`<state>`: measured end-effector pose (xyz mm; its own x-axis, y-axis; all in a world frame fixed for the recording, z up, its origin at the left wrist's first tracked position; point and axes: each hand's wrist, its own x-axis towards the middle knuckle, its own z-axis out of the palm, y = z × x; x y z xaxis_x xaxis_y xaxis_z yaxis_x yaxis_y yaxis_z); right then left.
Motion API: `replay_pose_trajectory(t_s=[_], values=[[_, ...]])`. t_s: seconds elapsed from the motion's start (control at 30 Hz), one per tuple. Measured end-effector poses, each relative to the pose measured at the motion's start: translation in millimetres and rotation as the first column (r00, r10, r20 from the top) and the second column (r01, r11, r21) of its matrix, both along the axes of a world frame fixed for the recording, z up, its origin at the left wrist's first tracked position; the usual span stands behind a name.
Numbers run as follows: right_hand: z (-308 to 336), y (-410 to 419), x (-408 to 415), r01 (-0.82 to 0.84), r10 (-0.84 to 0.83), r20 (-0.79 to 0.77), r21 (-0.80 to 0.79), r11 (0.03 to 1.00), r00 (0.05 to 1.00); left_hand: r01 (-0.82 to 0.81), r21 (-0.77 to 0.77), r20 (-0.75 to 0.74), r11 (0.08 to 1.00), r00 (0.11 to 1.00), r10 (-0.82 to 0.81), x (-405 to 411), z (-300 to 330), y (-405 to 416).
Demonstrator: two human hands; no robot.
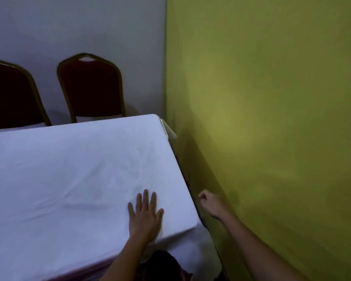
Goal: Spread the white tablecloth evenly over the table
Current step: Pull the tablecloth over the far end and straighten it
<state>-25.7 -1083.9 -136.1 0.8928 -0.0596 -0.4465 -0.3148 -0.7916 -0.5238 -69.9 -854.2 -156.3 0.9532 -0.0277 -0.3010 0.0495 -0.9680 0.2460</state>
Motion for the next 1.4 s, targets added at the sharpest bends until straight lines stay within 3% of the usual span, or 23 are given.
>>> replay_pose_trajectory(t_s=[0.1,0.2,0.37,0.5,0.57,0.67,0.73,0.8,0.9,1.0,1.2,1.27,1.3,1.37,1.4], values=[[6.5,32.6,22.6,-0.108,0.123,-0.071,0.190,0.976,0.990,-0.028,0.015,0.036,1.000,0.999,0.027,19.2,-1.1,4.1],[-2.0,58.6,44.3,-0.179,0.188,-0.036,0.180,0.967,0.981,-0.038,0.050,0.061,0.998,0.998,0.035,35.5,-3.7,6.6],[-6.8,90.7,134.7,-0.057,0.037,0.074,0.291,0.955,0.997,-0.028,0.042,0.082,0.999,0.996,0.024,106.2,-18.4,24.2],[-22.6,116.0,245.2,0.073,-0.119,0.064,0.492,0.867,0.991,-0.012,-0.037,0.155,0.999,0.988,0.018,205.9,-25.0,25.4],[-37.7,118.8,313.9,0.202,-0.244,-0.006,0.582,0.788,0.970,-0.001,0.023,0.166,1.000,0.986,-0.003,269.1,-32.8,29.9],[-63.4,113.5,403.6,0.307,-0.415,0.100,0.524,0.795,0.904,-0.022,0.126,0.191,0.992,0.982,-0.002,344.0,-18.9,32.1],[-90.9,107.3,451.9,0.250,-0.327,0.160,0.372,0.894,0.931,-0.047,0.128,0.199,0.991,0.980,0.021,385.6,-19.3,32.3],[-110.5,101.7,481.1,0.031,-0.053,0.176,0.125,0.992,0.983,-0.066,0.128,0.202,0.990,0.979,0.039,420.7,-20.0,34.8],[-126.2,101.8,505.5,-0.174,0.186,0.186,-0.077,0.982,0.965,-0.130,0.090,0.200,0.987,0.974,0.110,460.9,-25.6,36.8],[-140.2,99.1,510.8,-0.155,0.185,0.195,-0.156,0.975,0.963,-0.205,0.061,0.230,0.977,0.955,0.187,475.0,-25.3,36.0],[-164.7,69.6,493.5,-0.153,0.129,-0.089,-0.390,0.908,0.988,-0.205,0.068,0.226,0.976,0.956,0.185,474.8,-25.4,36.9],[-150.6,79.6,501.4,-0.203,0.155,-0.157,-0.361,0.910,0.975,-0.216,0.071,0.222,0.974,0.955,0.196,474.4,-25.6,36.6],[-141.5,86.3,507.7,-0.203,0.169,-0.145,-0.268,0.942,0.975,-0.215,0.073,0.220,0.974,0.956,0.195,474.1,-25.7,35.7],[-122.6,97.9,519.4,-0.272,0.271,0.014,0.043,0.961,0.962,-0.204,0.078,0.217,0.976,0.959,0.183,474.9,-25.2,35.7],[-109.6,104.9,520.6,-0.362,0.344,0.122,0.172,0.916,0.931,-0.196,0.079,0.214,0.977,0.961,0.175,474.7,-24.1,37.4]])
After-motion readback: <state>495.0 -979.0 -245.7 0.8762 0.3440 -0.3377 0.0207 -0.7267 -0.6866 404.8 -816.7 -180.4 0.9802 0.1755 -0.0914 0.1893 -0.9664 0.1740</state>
